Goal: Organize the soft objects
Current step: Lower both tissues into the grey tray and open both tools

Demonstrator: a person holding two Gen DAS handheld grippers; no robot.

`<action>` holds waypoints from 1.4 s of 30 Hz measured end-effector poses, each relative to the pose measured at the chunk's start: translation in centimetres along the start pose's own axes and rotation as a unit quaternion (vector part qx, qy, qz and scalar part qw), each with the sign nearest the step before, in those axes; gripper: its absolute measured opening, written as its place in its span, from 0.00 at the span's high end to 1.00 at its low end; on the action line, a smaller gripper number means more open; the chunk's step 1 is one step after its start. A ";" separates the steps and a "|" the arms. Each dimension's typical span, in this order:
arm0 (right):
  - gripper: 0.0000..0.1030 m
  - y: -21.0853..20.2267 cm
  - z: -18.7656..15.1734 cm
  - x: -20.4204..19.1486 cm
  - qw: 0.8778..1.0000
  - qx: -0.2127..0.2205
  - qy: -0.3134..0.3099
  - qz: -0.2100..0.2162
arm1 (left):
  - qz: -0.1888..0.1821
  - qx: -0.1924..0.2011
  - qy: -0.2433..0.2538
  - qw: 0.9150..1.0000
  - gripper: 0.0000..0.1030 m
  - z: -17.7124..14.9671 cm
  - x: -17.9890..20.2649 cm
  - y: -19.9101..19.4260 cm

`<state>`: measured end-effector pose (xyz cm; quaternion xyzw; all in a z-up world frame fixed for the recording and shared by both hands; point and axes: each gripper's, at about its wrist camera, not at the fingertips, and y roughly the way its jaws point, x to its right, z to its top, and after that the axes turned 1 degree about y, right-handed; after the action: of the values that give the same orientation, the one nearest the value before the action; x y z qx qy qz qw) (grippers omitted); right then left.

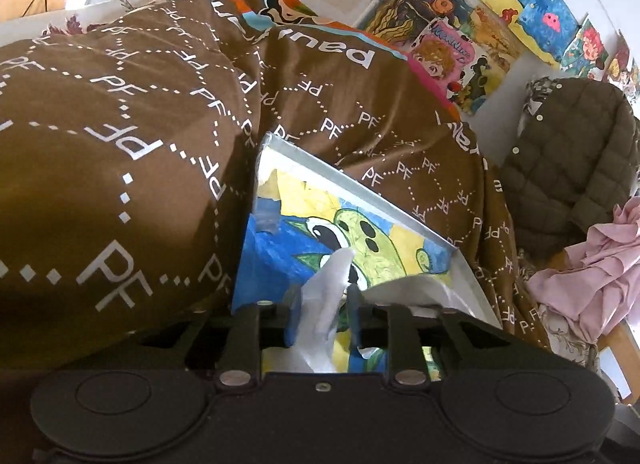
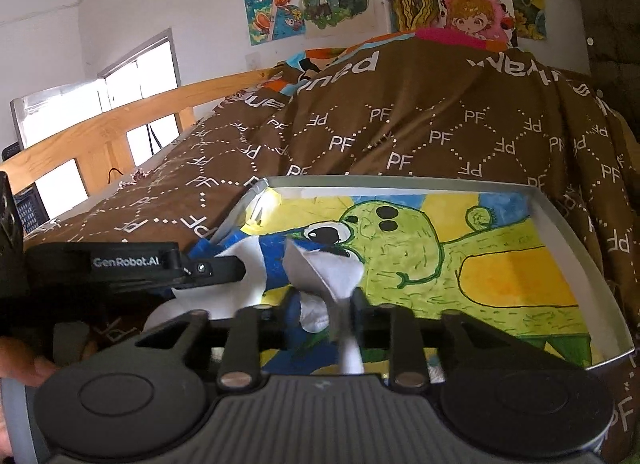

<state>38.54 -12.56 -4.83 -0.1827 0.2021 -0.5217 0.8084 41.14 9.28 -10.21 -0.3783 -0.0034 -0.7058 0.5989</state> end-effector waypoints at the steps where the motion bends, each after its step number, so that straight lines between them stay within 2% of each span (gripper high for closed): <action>1: 0.58 -0.1 0.0 0.0 1.000 0.000 0.001 0.000 | -0.001 0.001 0.002 1.000 0.60 0.0 0.2 -0.1; 3: 0.40 -0.3 0.1 0.0 1.000 0.001 0.003 -0.006 | -0.006 0.004 0.009 1.000 0.51 0.1 0.6 -0.2; 5: 0.29 -0.6 0.2 0.2 1.000 0.004 0.003 -0.011 | -0.007 0.005 0.014 1.000 0.40 0.1 1.0 -0.5; 6: 0.22 -0.8 0.3 0.2 1.000 0.005 0.002 -0.014 | -0.005 0.007 0.016 1.000 0.29 0.1 1.3 -0.8; 8: 0.15 -1.3 0.5 0.4 1.000 0.009 0.000 -0.026 | 0.000 0.011 0.022 1.000 0.24 0.2 1.7 -1.2; 13: 0.08 -3.1 1.4 0.8 0.999 0.028 0.003 -0.043 | 0.013 0.012 0.033 0.999 0.12 0.3 2.7 -2.6; 17: 0.01 -5.1 2.0 1.0 0.998 0.046 0.007 -0.052 | 0.031 0.028 0.054 0.998 0.06 0.4 4.0 -4.5; 22: 0.00 -8.5 2.9 1.1 0.996 0.070 0.007 -0.059 | 0.052 0.053 0.079 0.994 0.01 0.6 5.5 -7.8; 31: 0.00 -15.3 3.3 0.7 0.992 0.113 0.002 -0.063 | 0.063 0.098 0.101 0.988 0.01 0.5 8.9 -14.8; 34: 0.00 -17.6 3.1 0.4 0.990 0.133 -0.006 -0.056 | 0.067 0.116 0.112 0.985 0.01 -0.6 9.8 -17.7; 42: 0.00 -22.6 0.9 -0.8 0.986 0.157 -0.015 -0.050 | 0.066 0.129 0.148 0.978 0.01 -3.4 11.9 -23.8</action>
<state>21.32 -20.54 7.43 -0.0711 0.0966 -0.5838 0.8030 19.22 4.43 4.38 -0.1886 0.0194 -0.7067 0.6817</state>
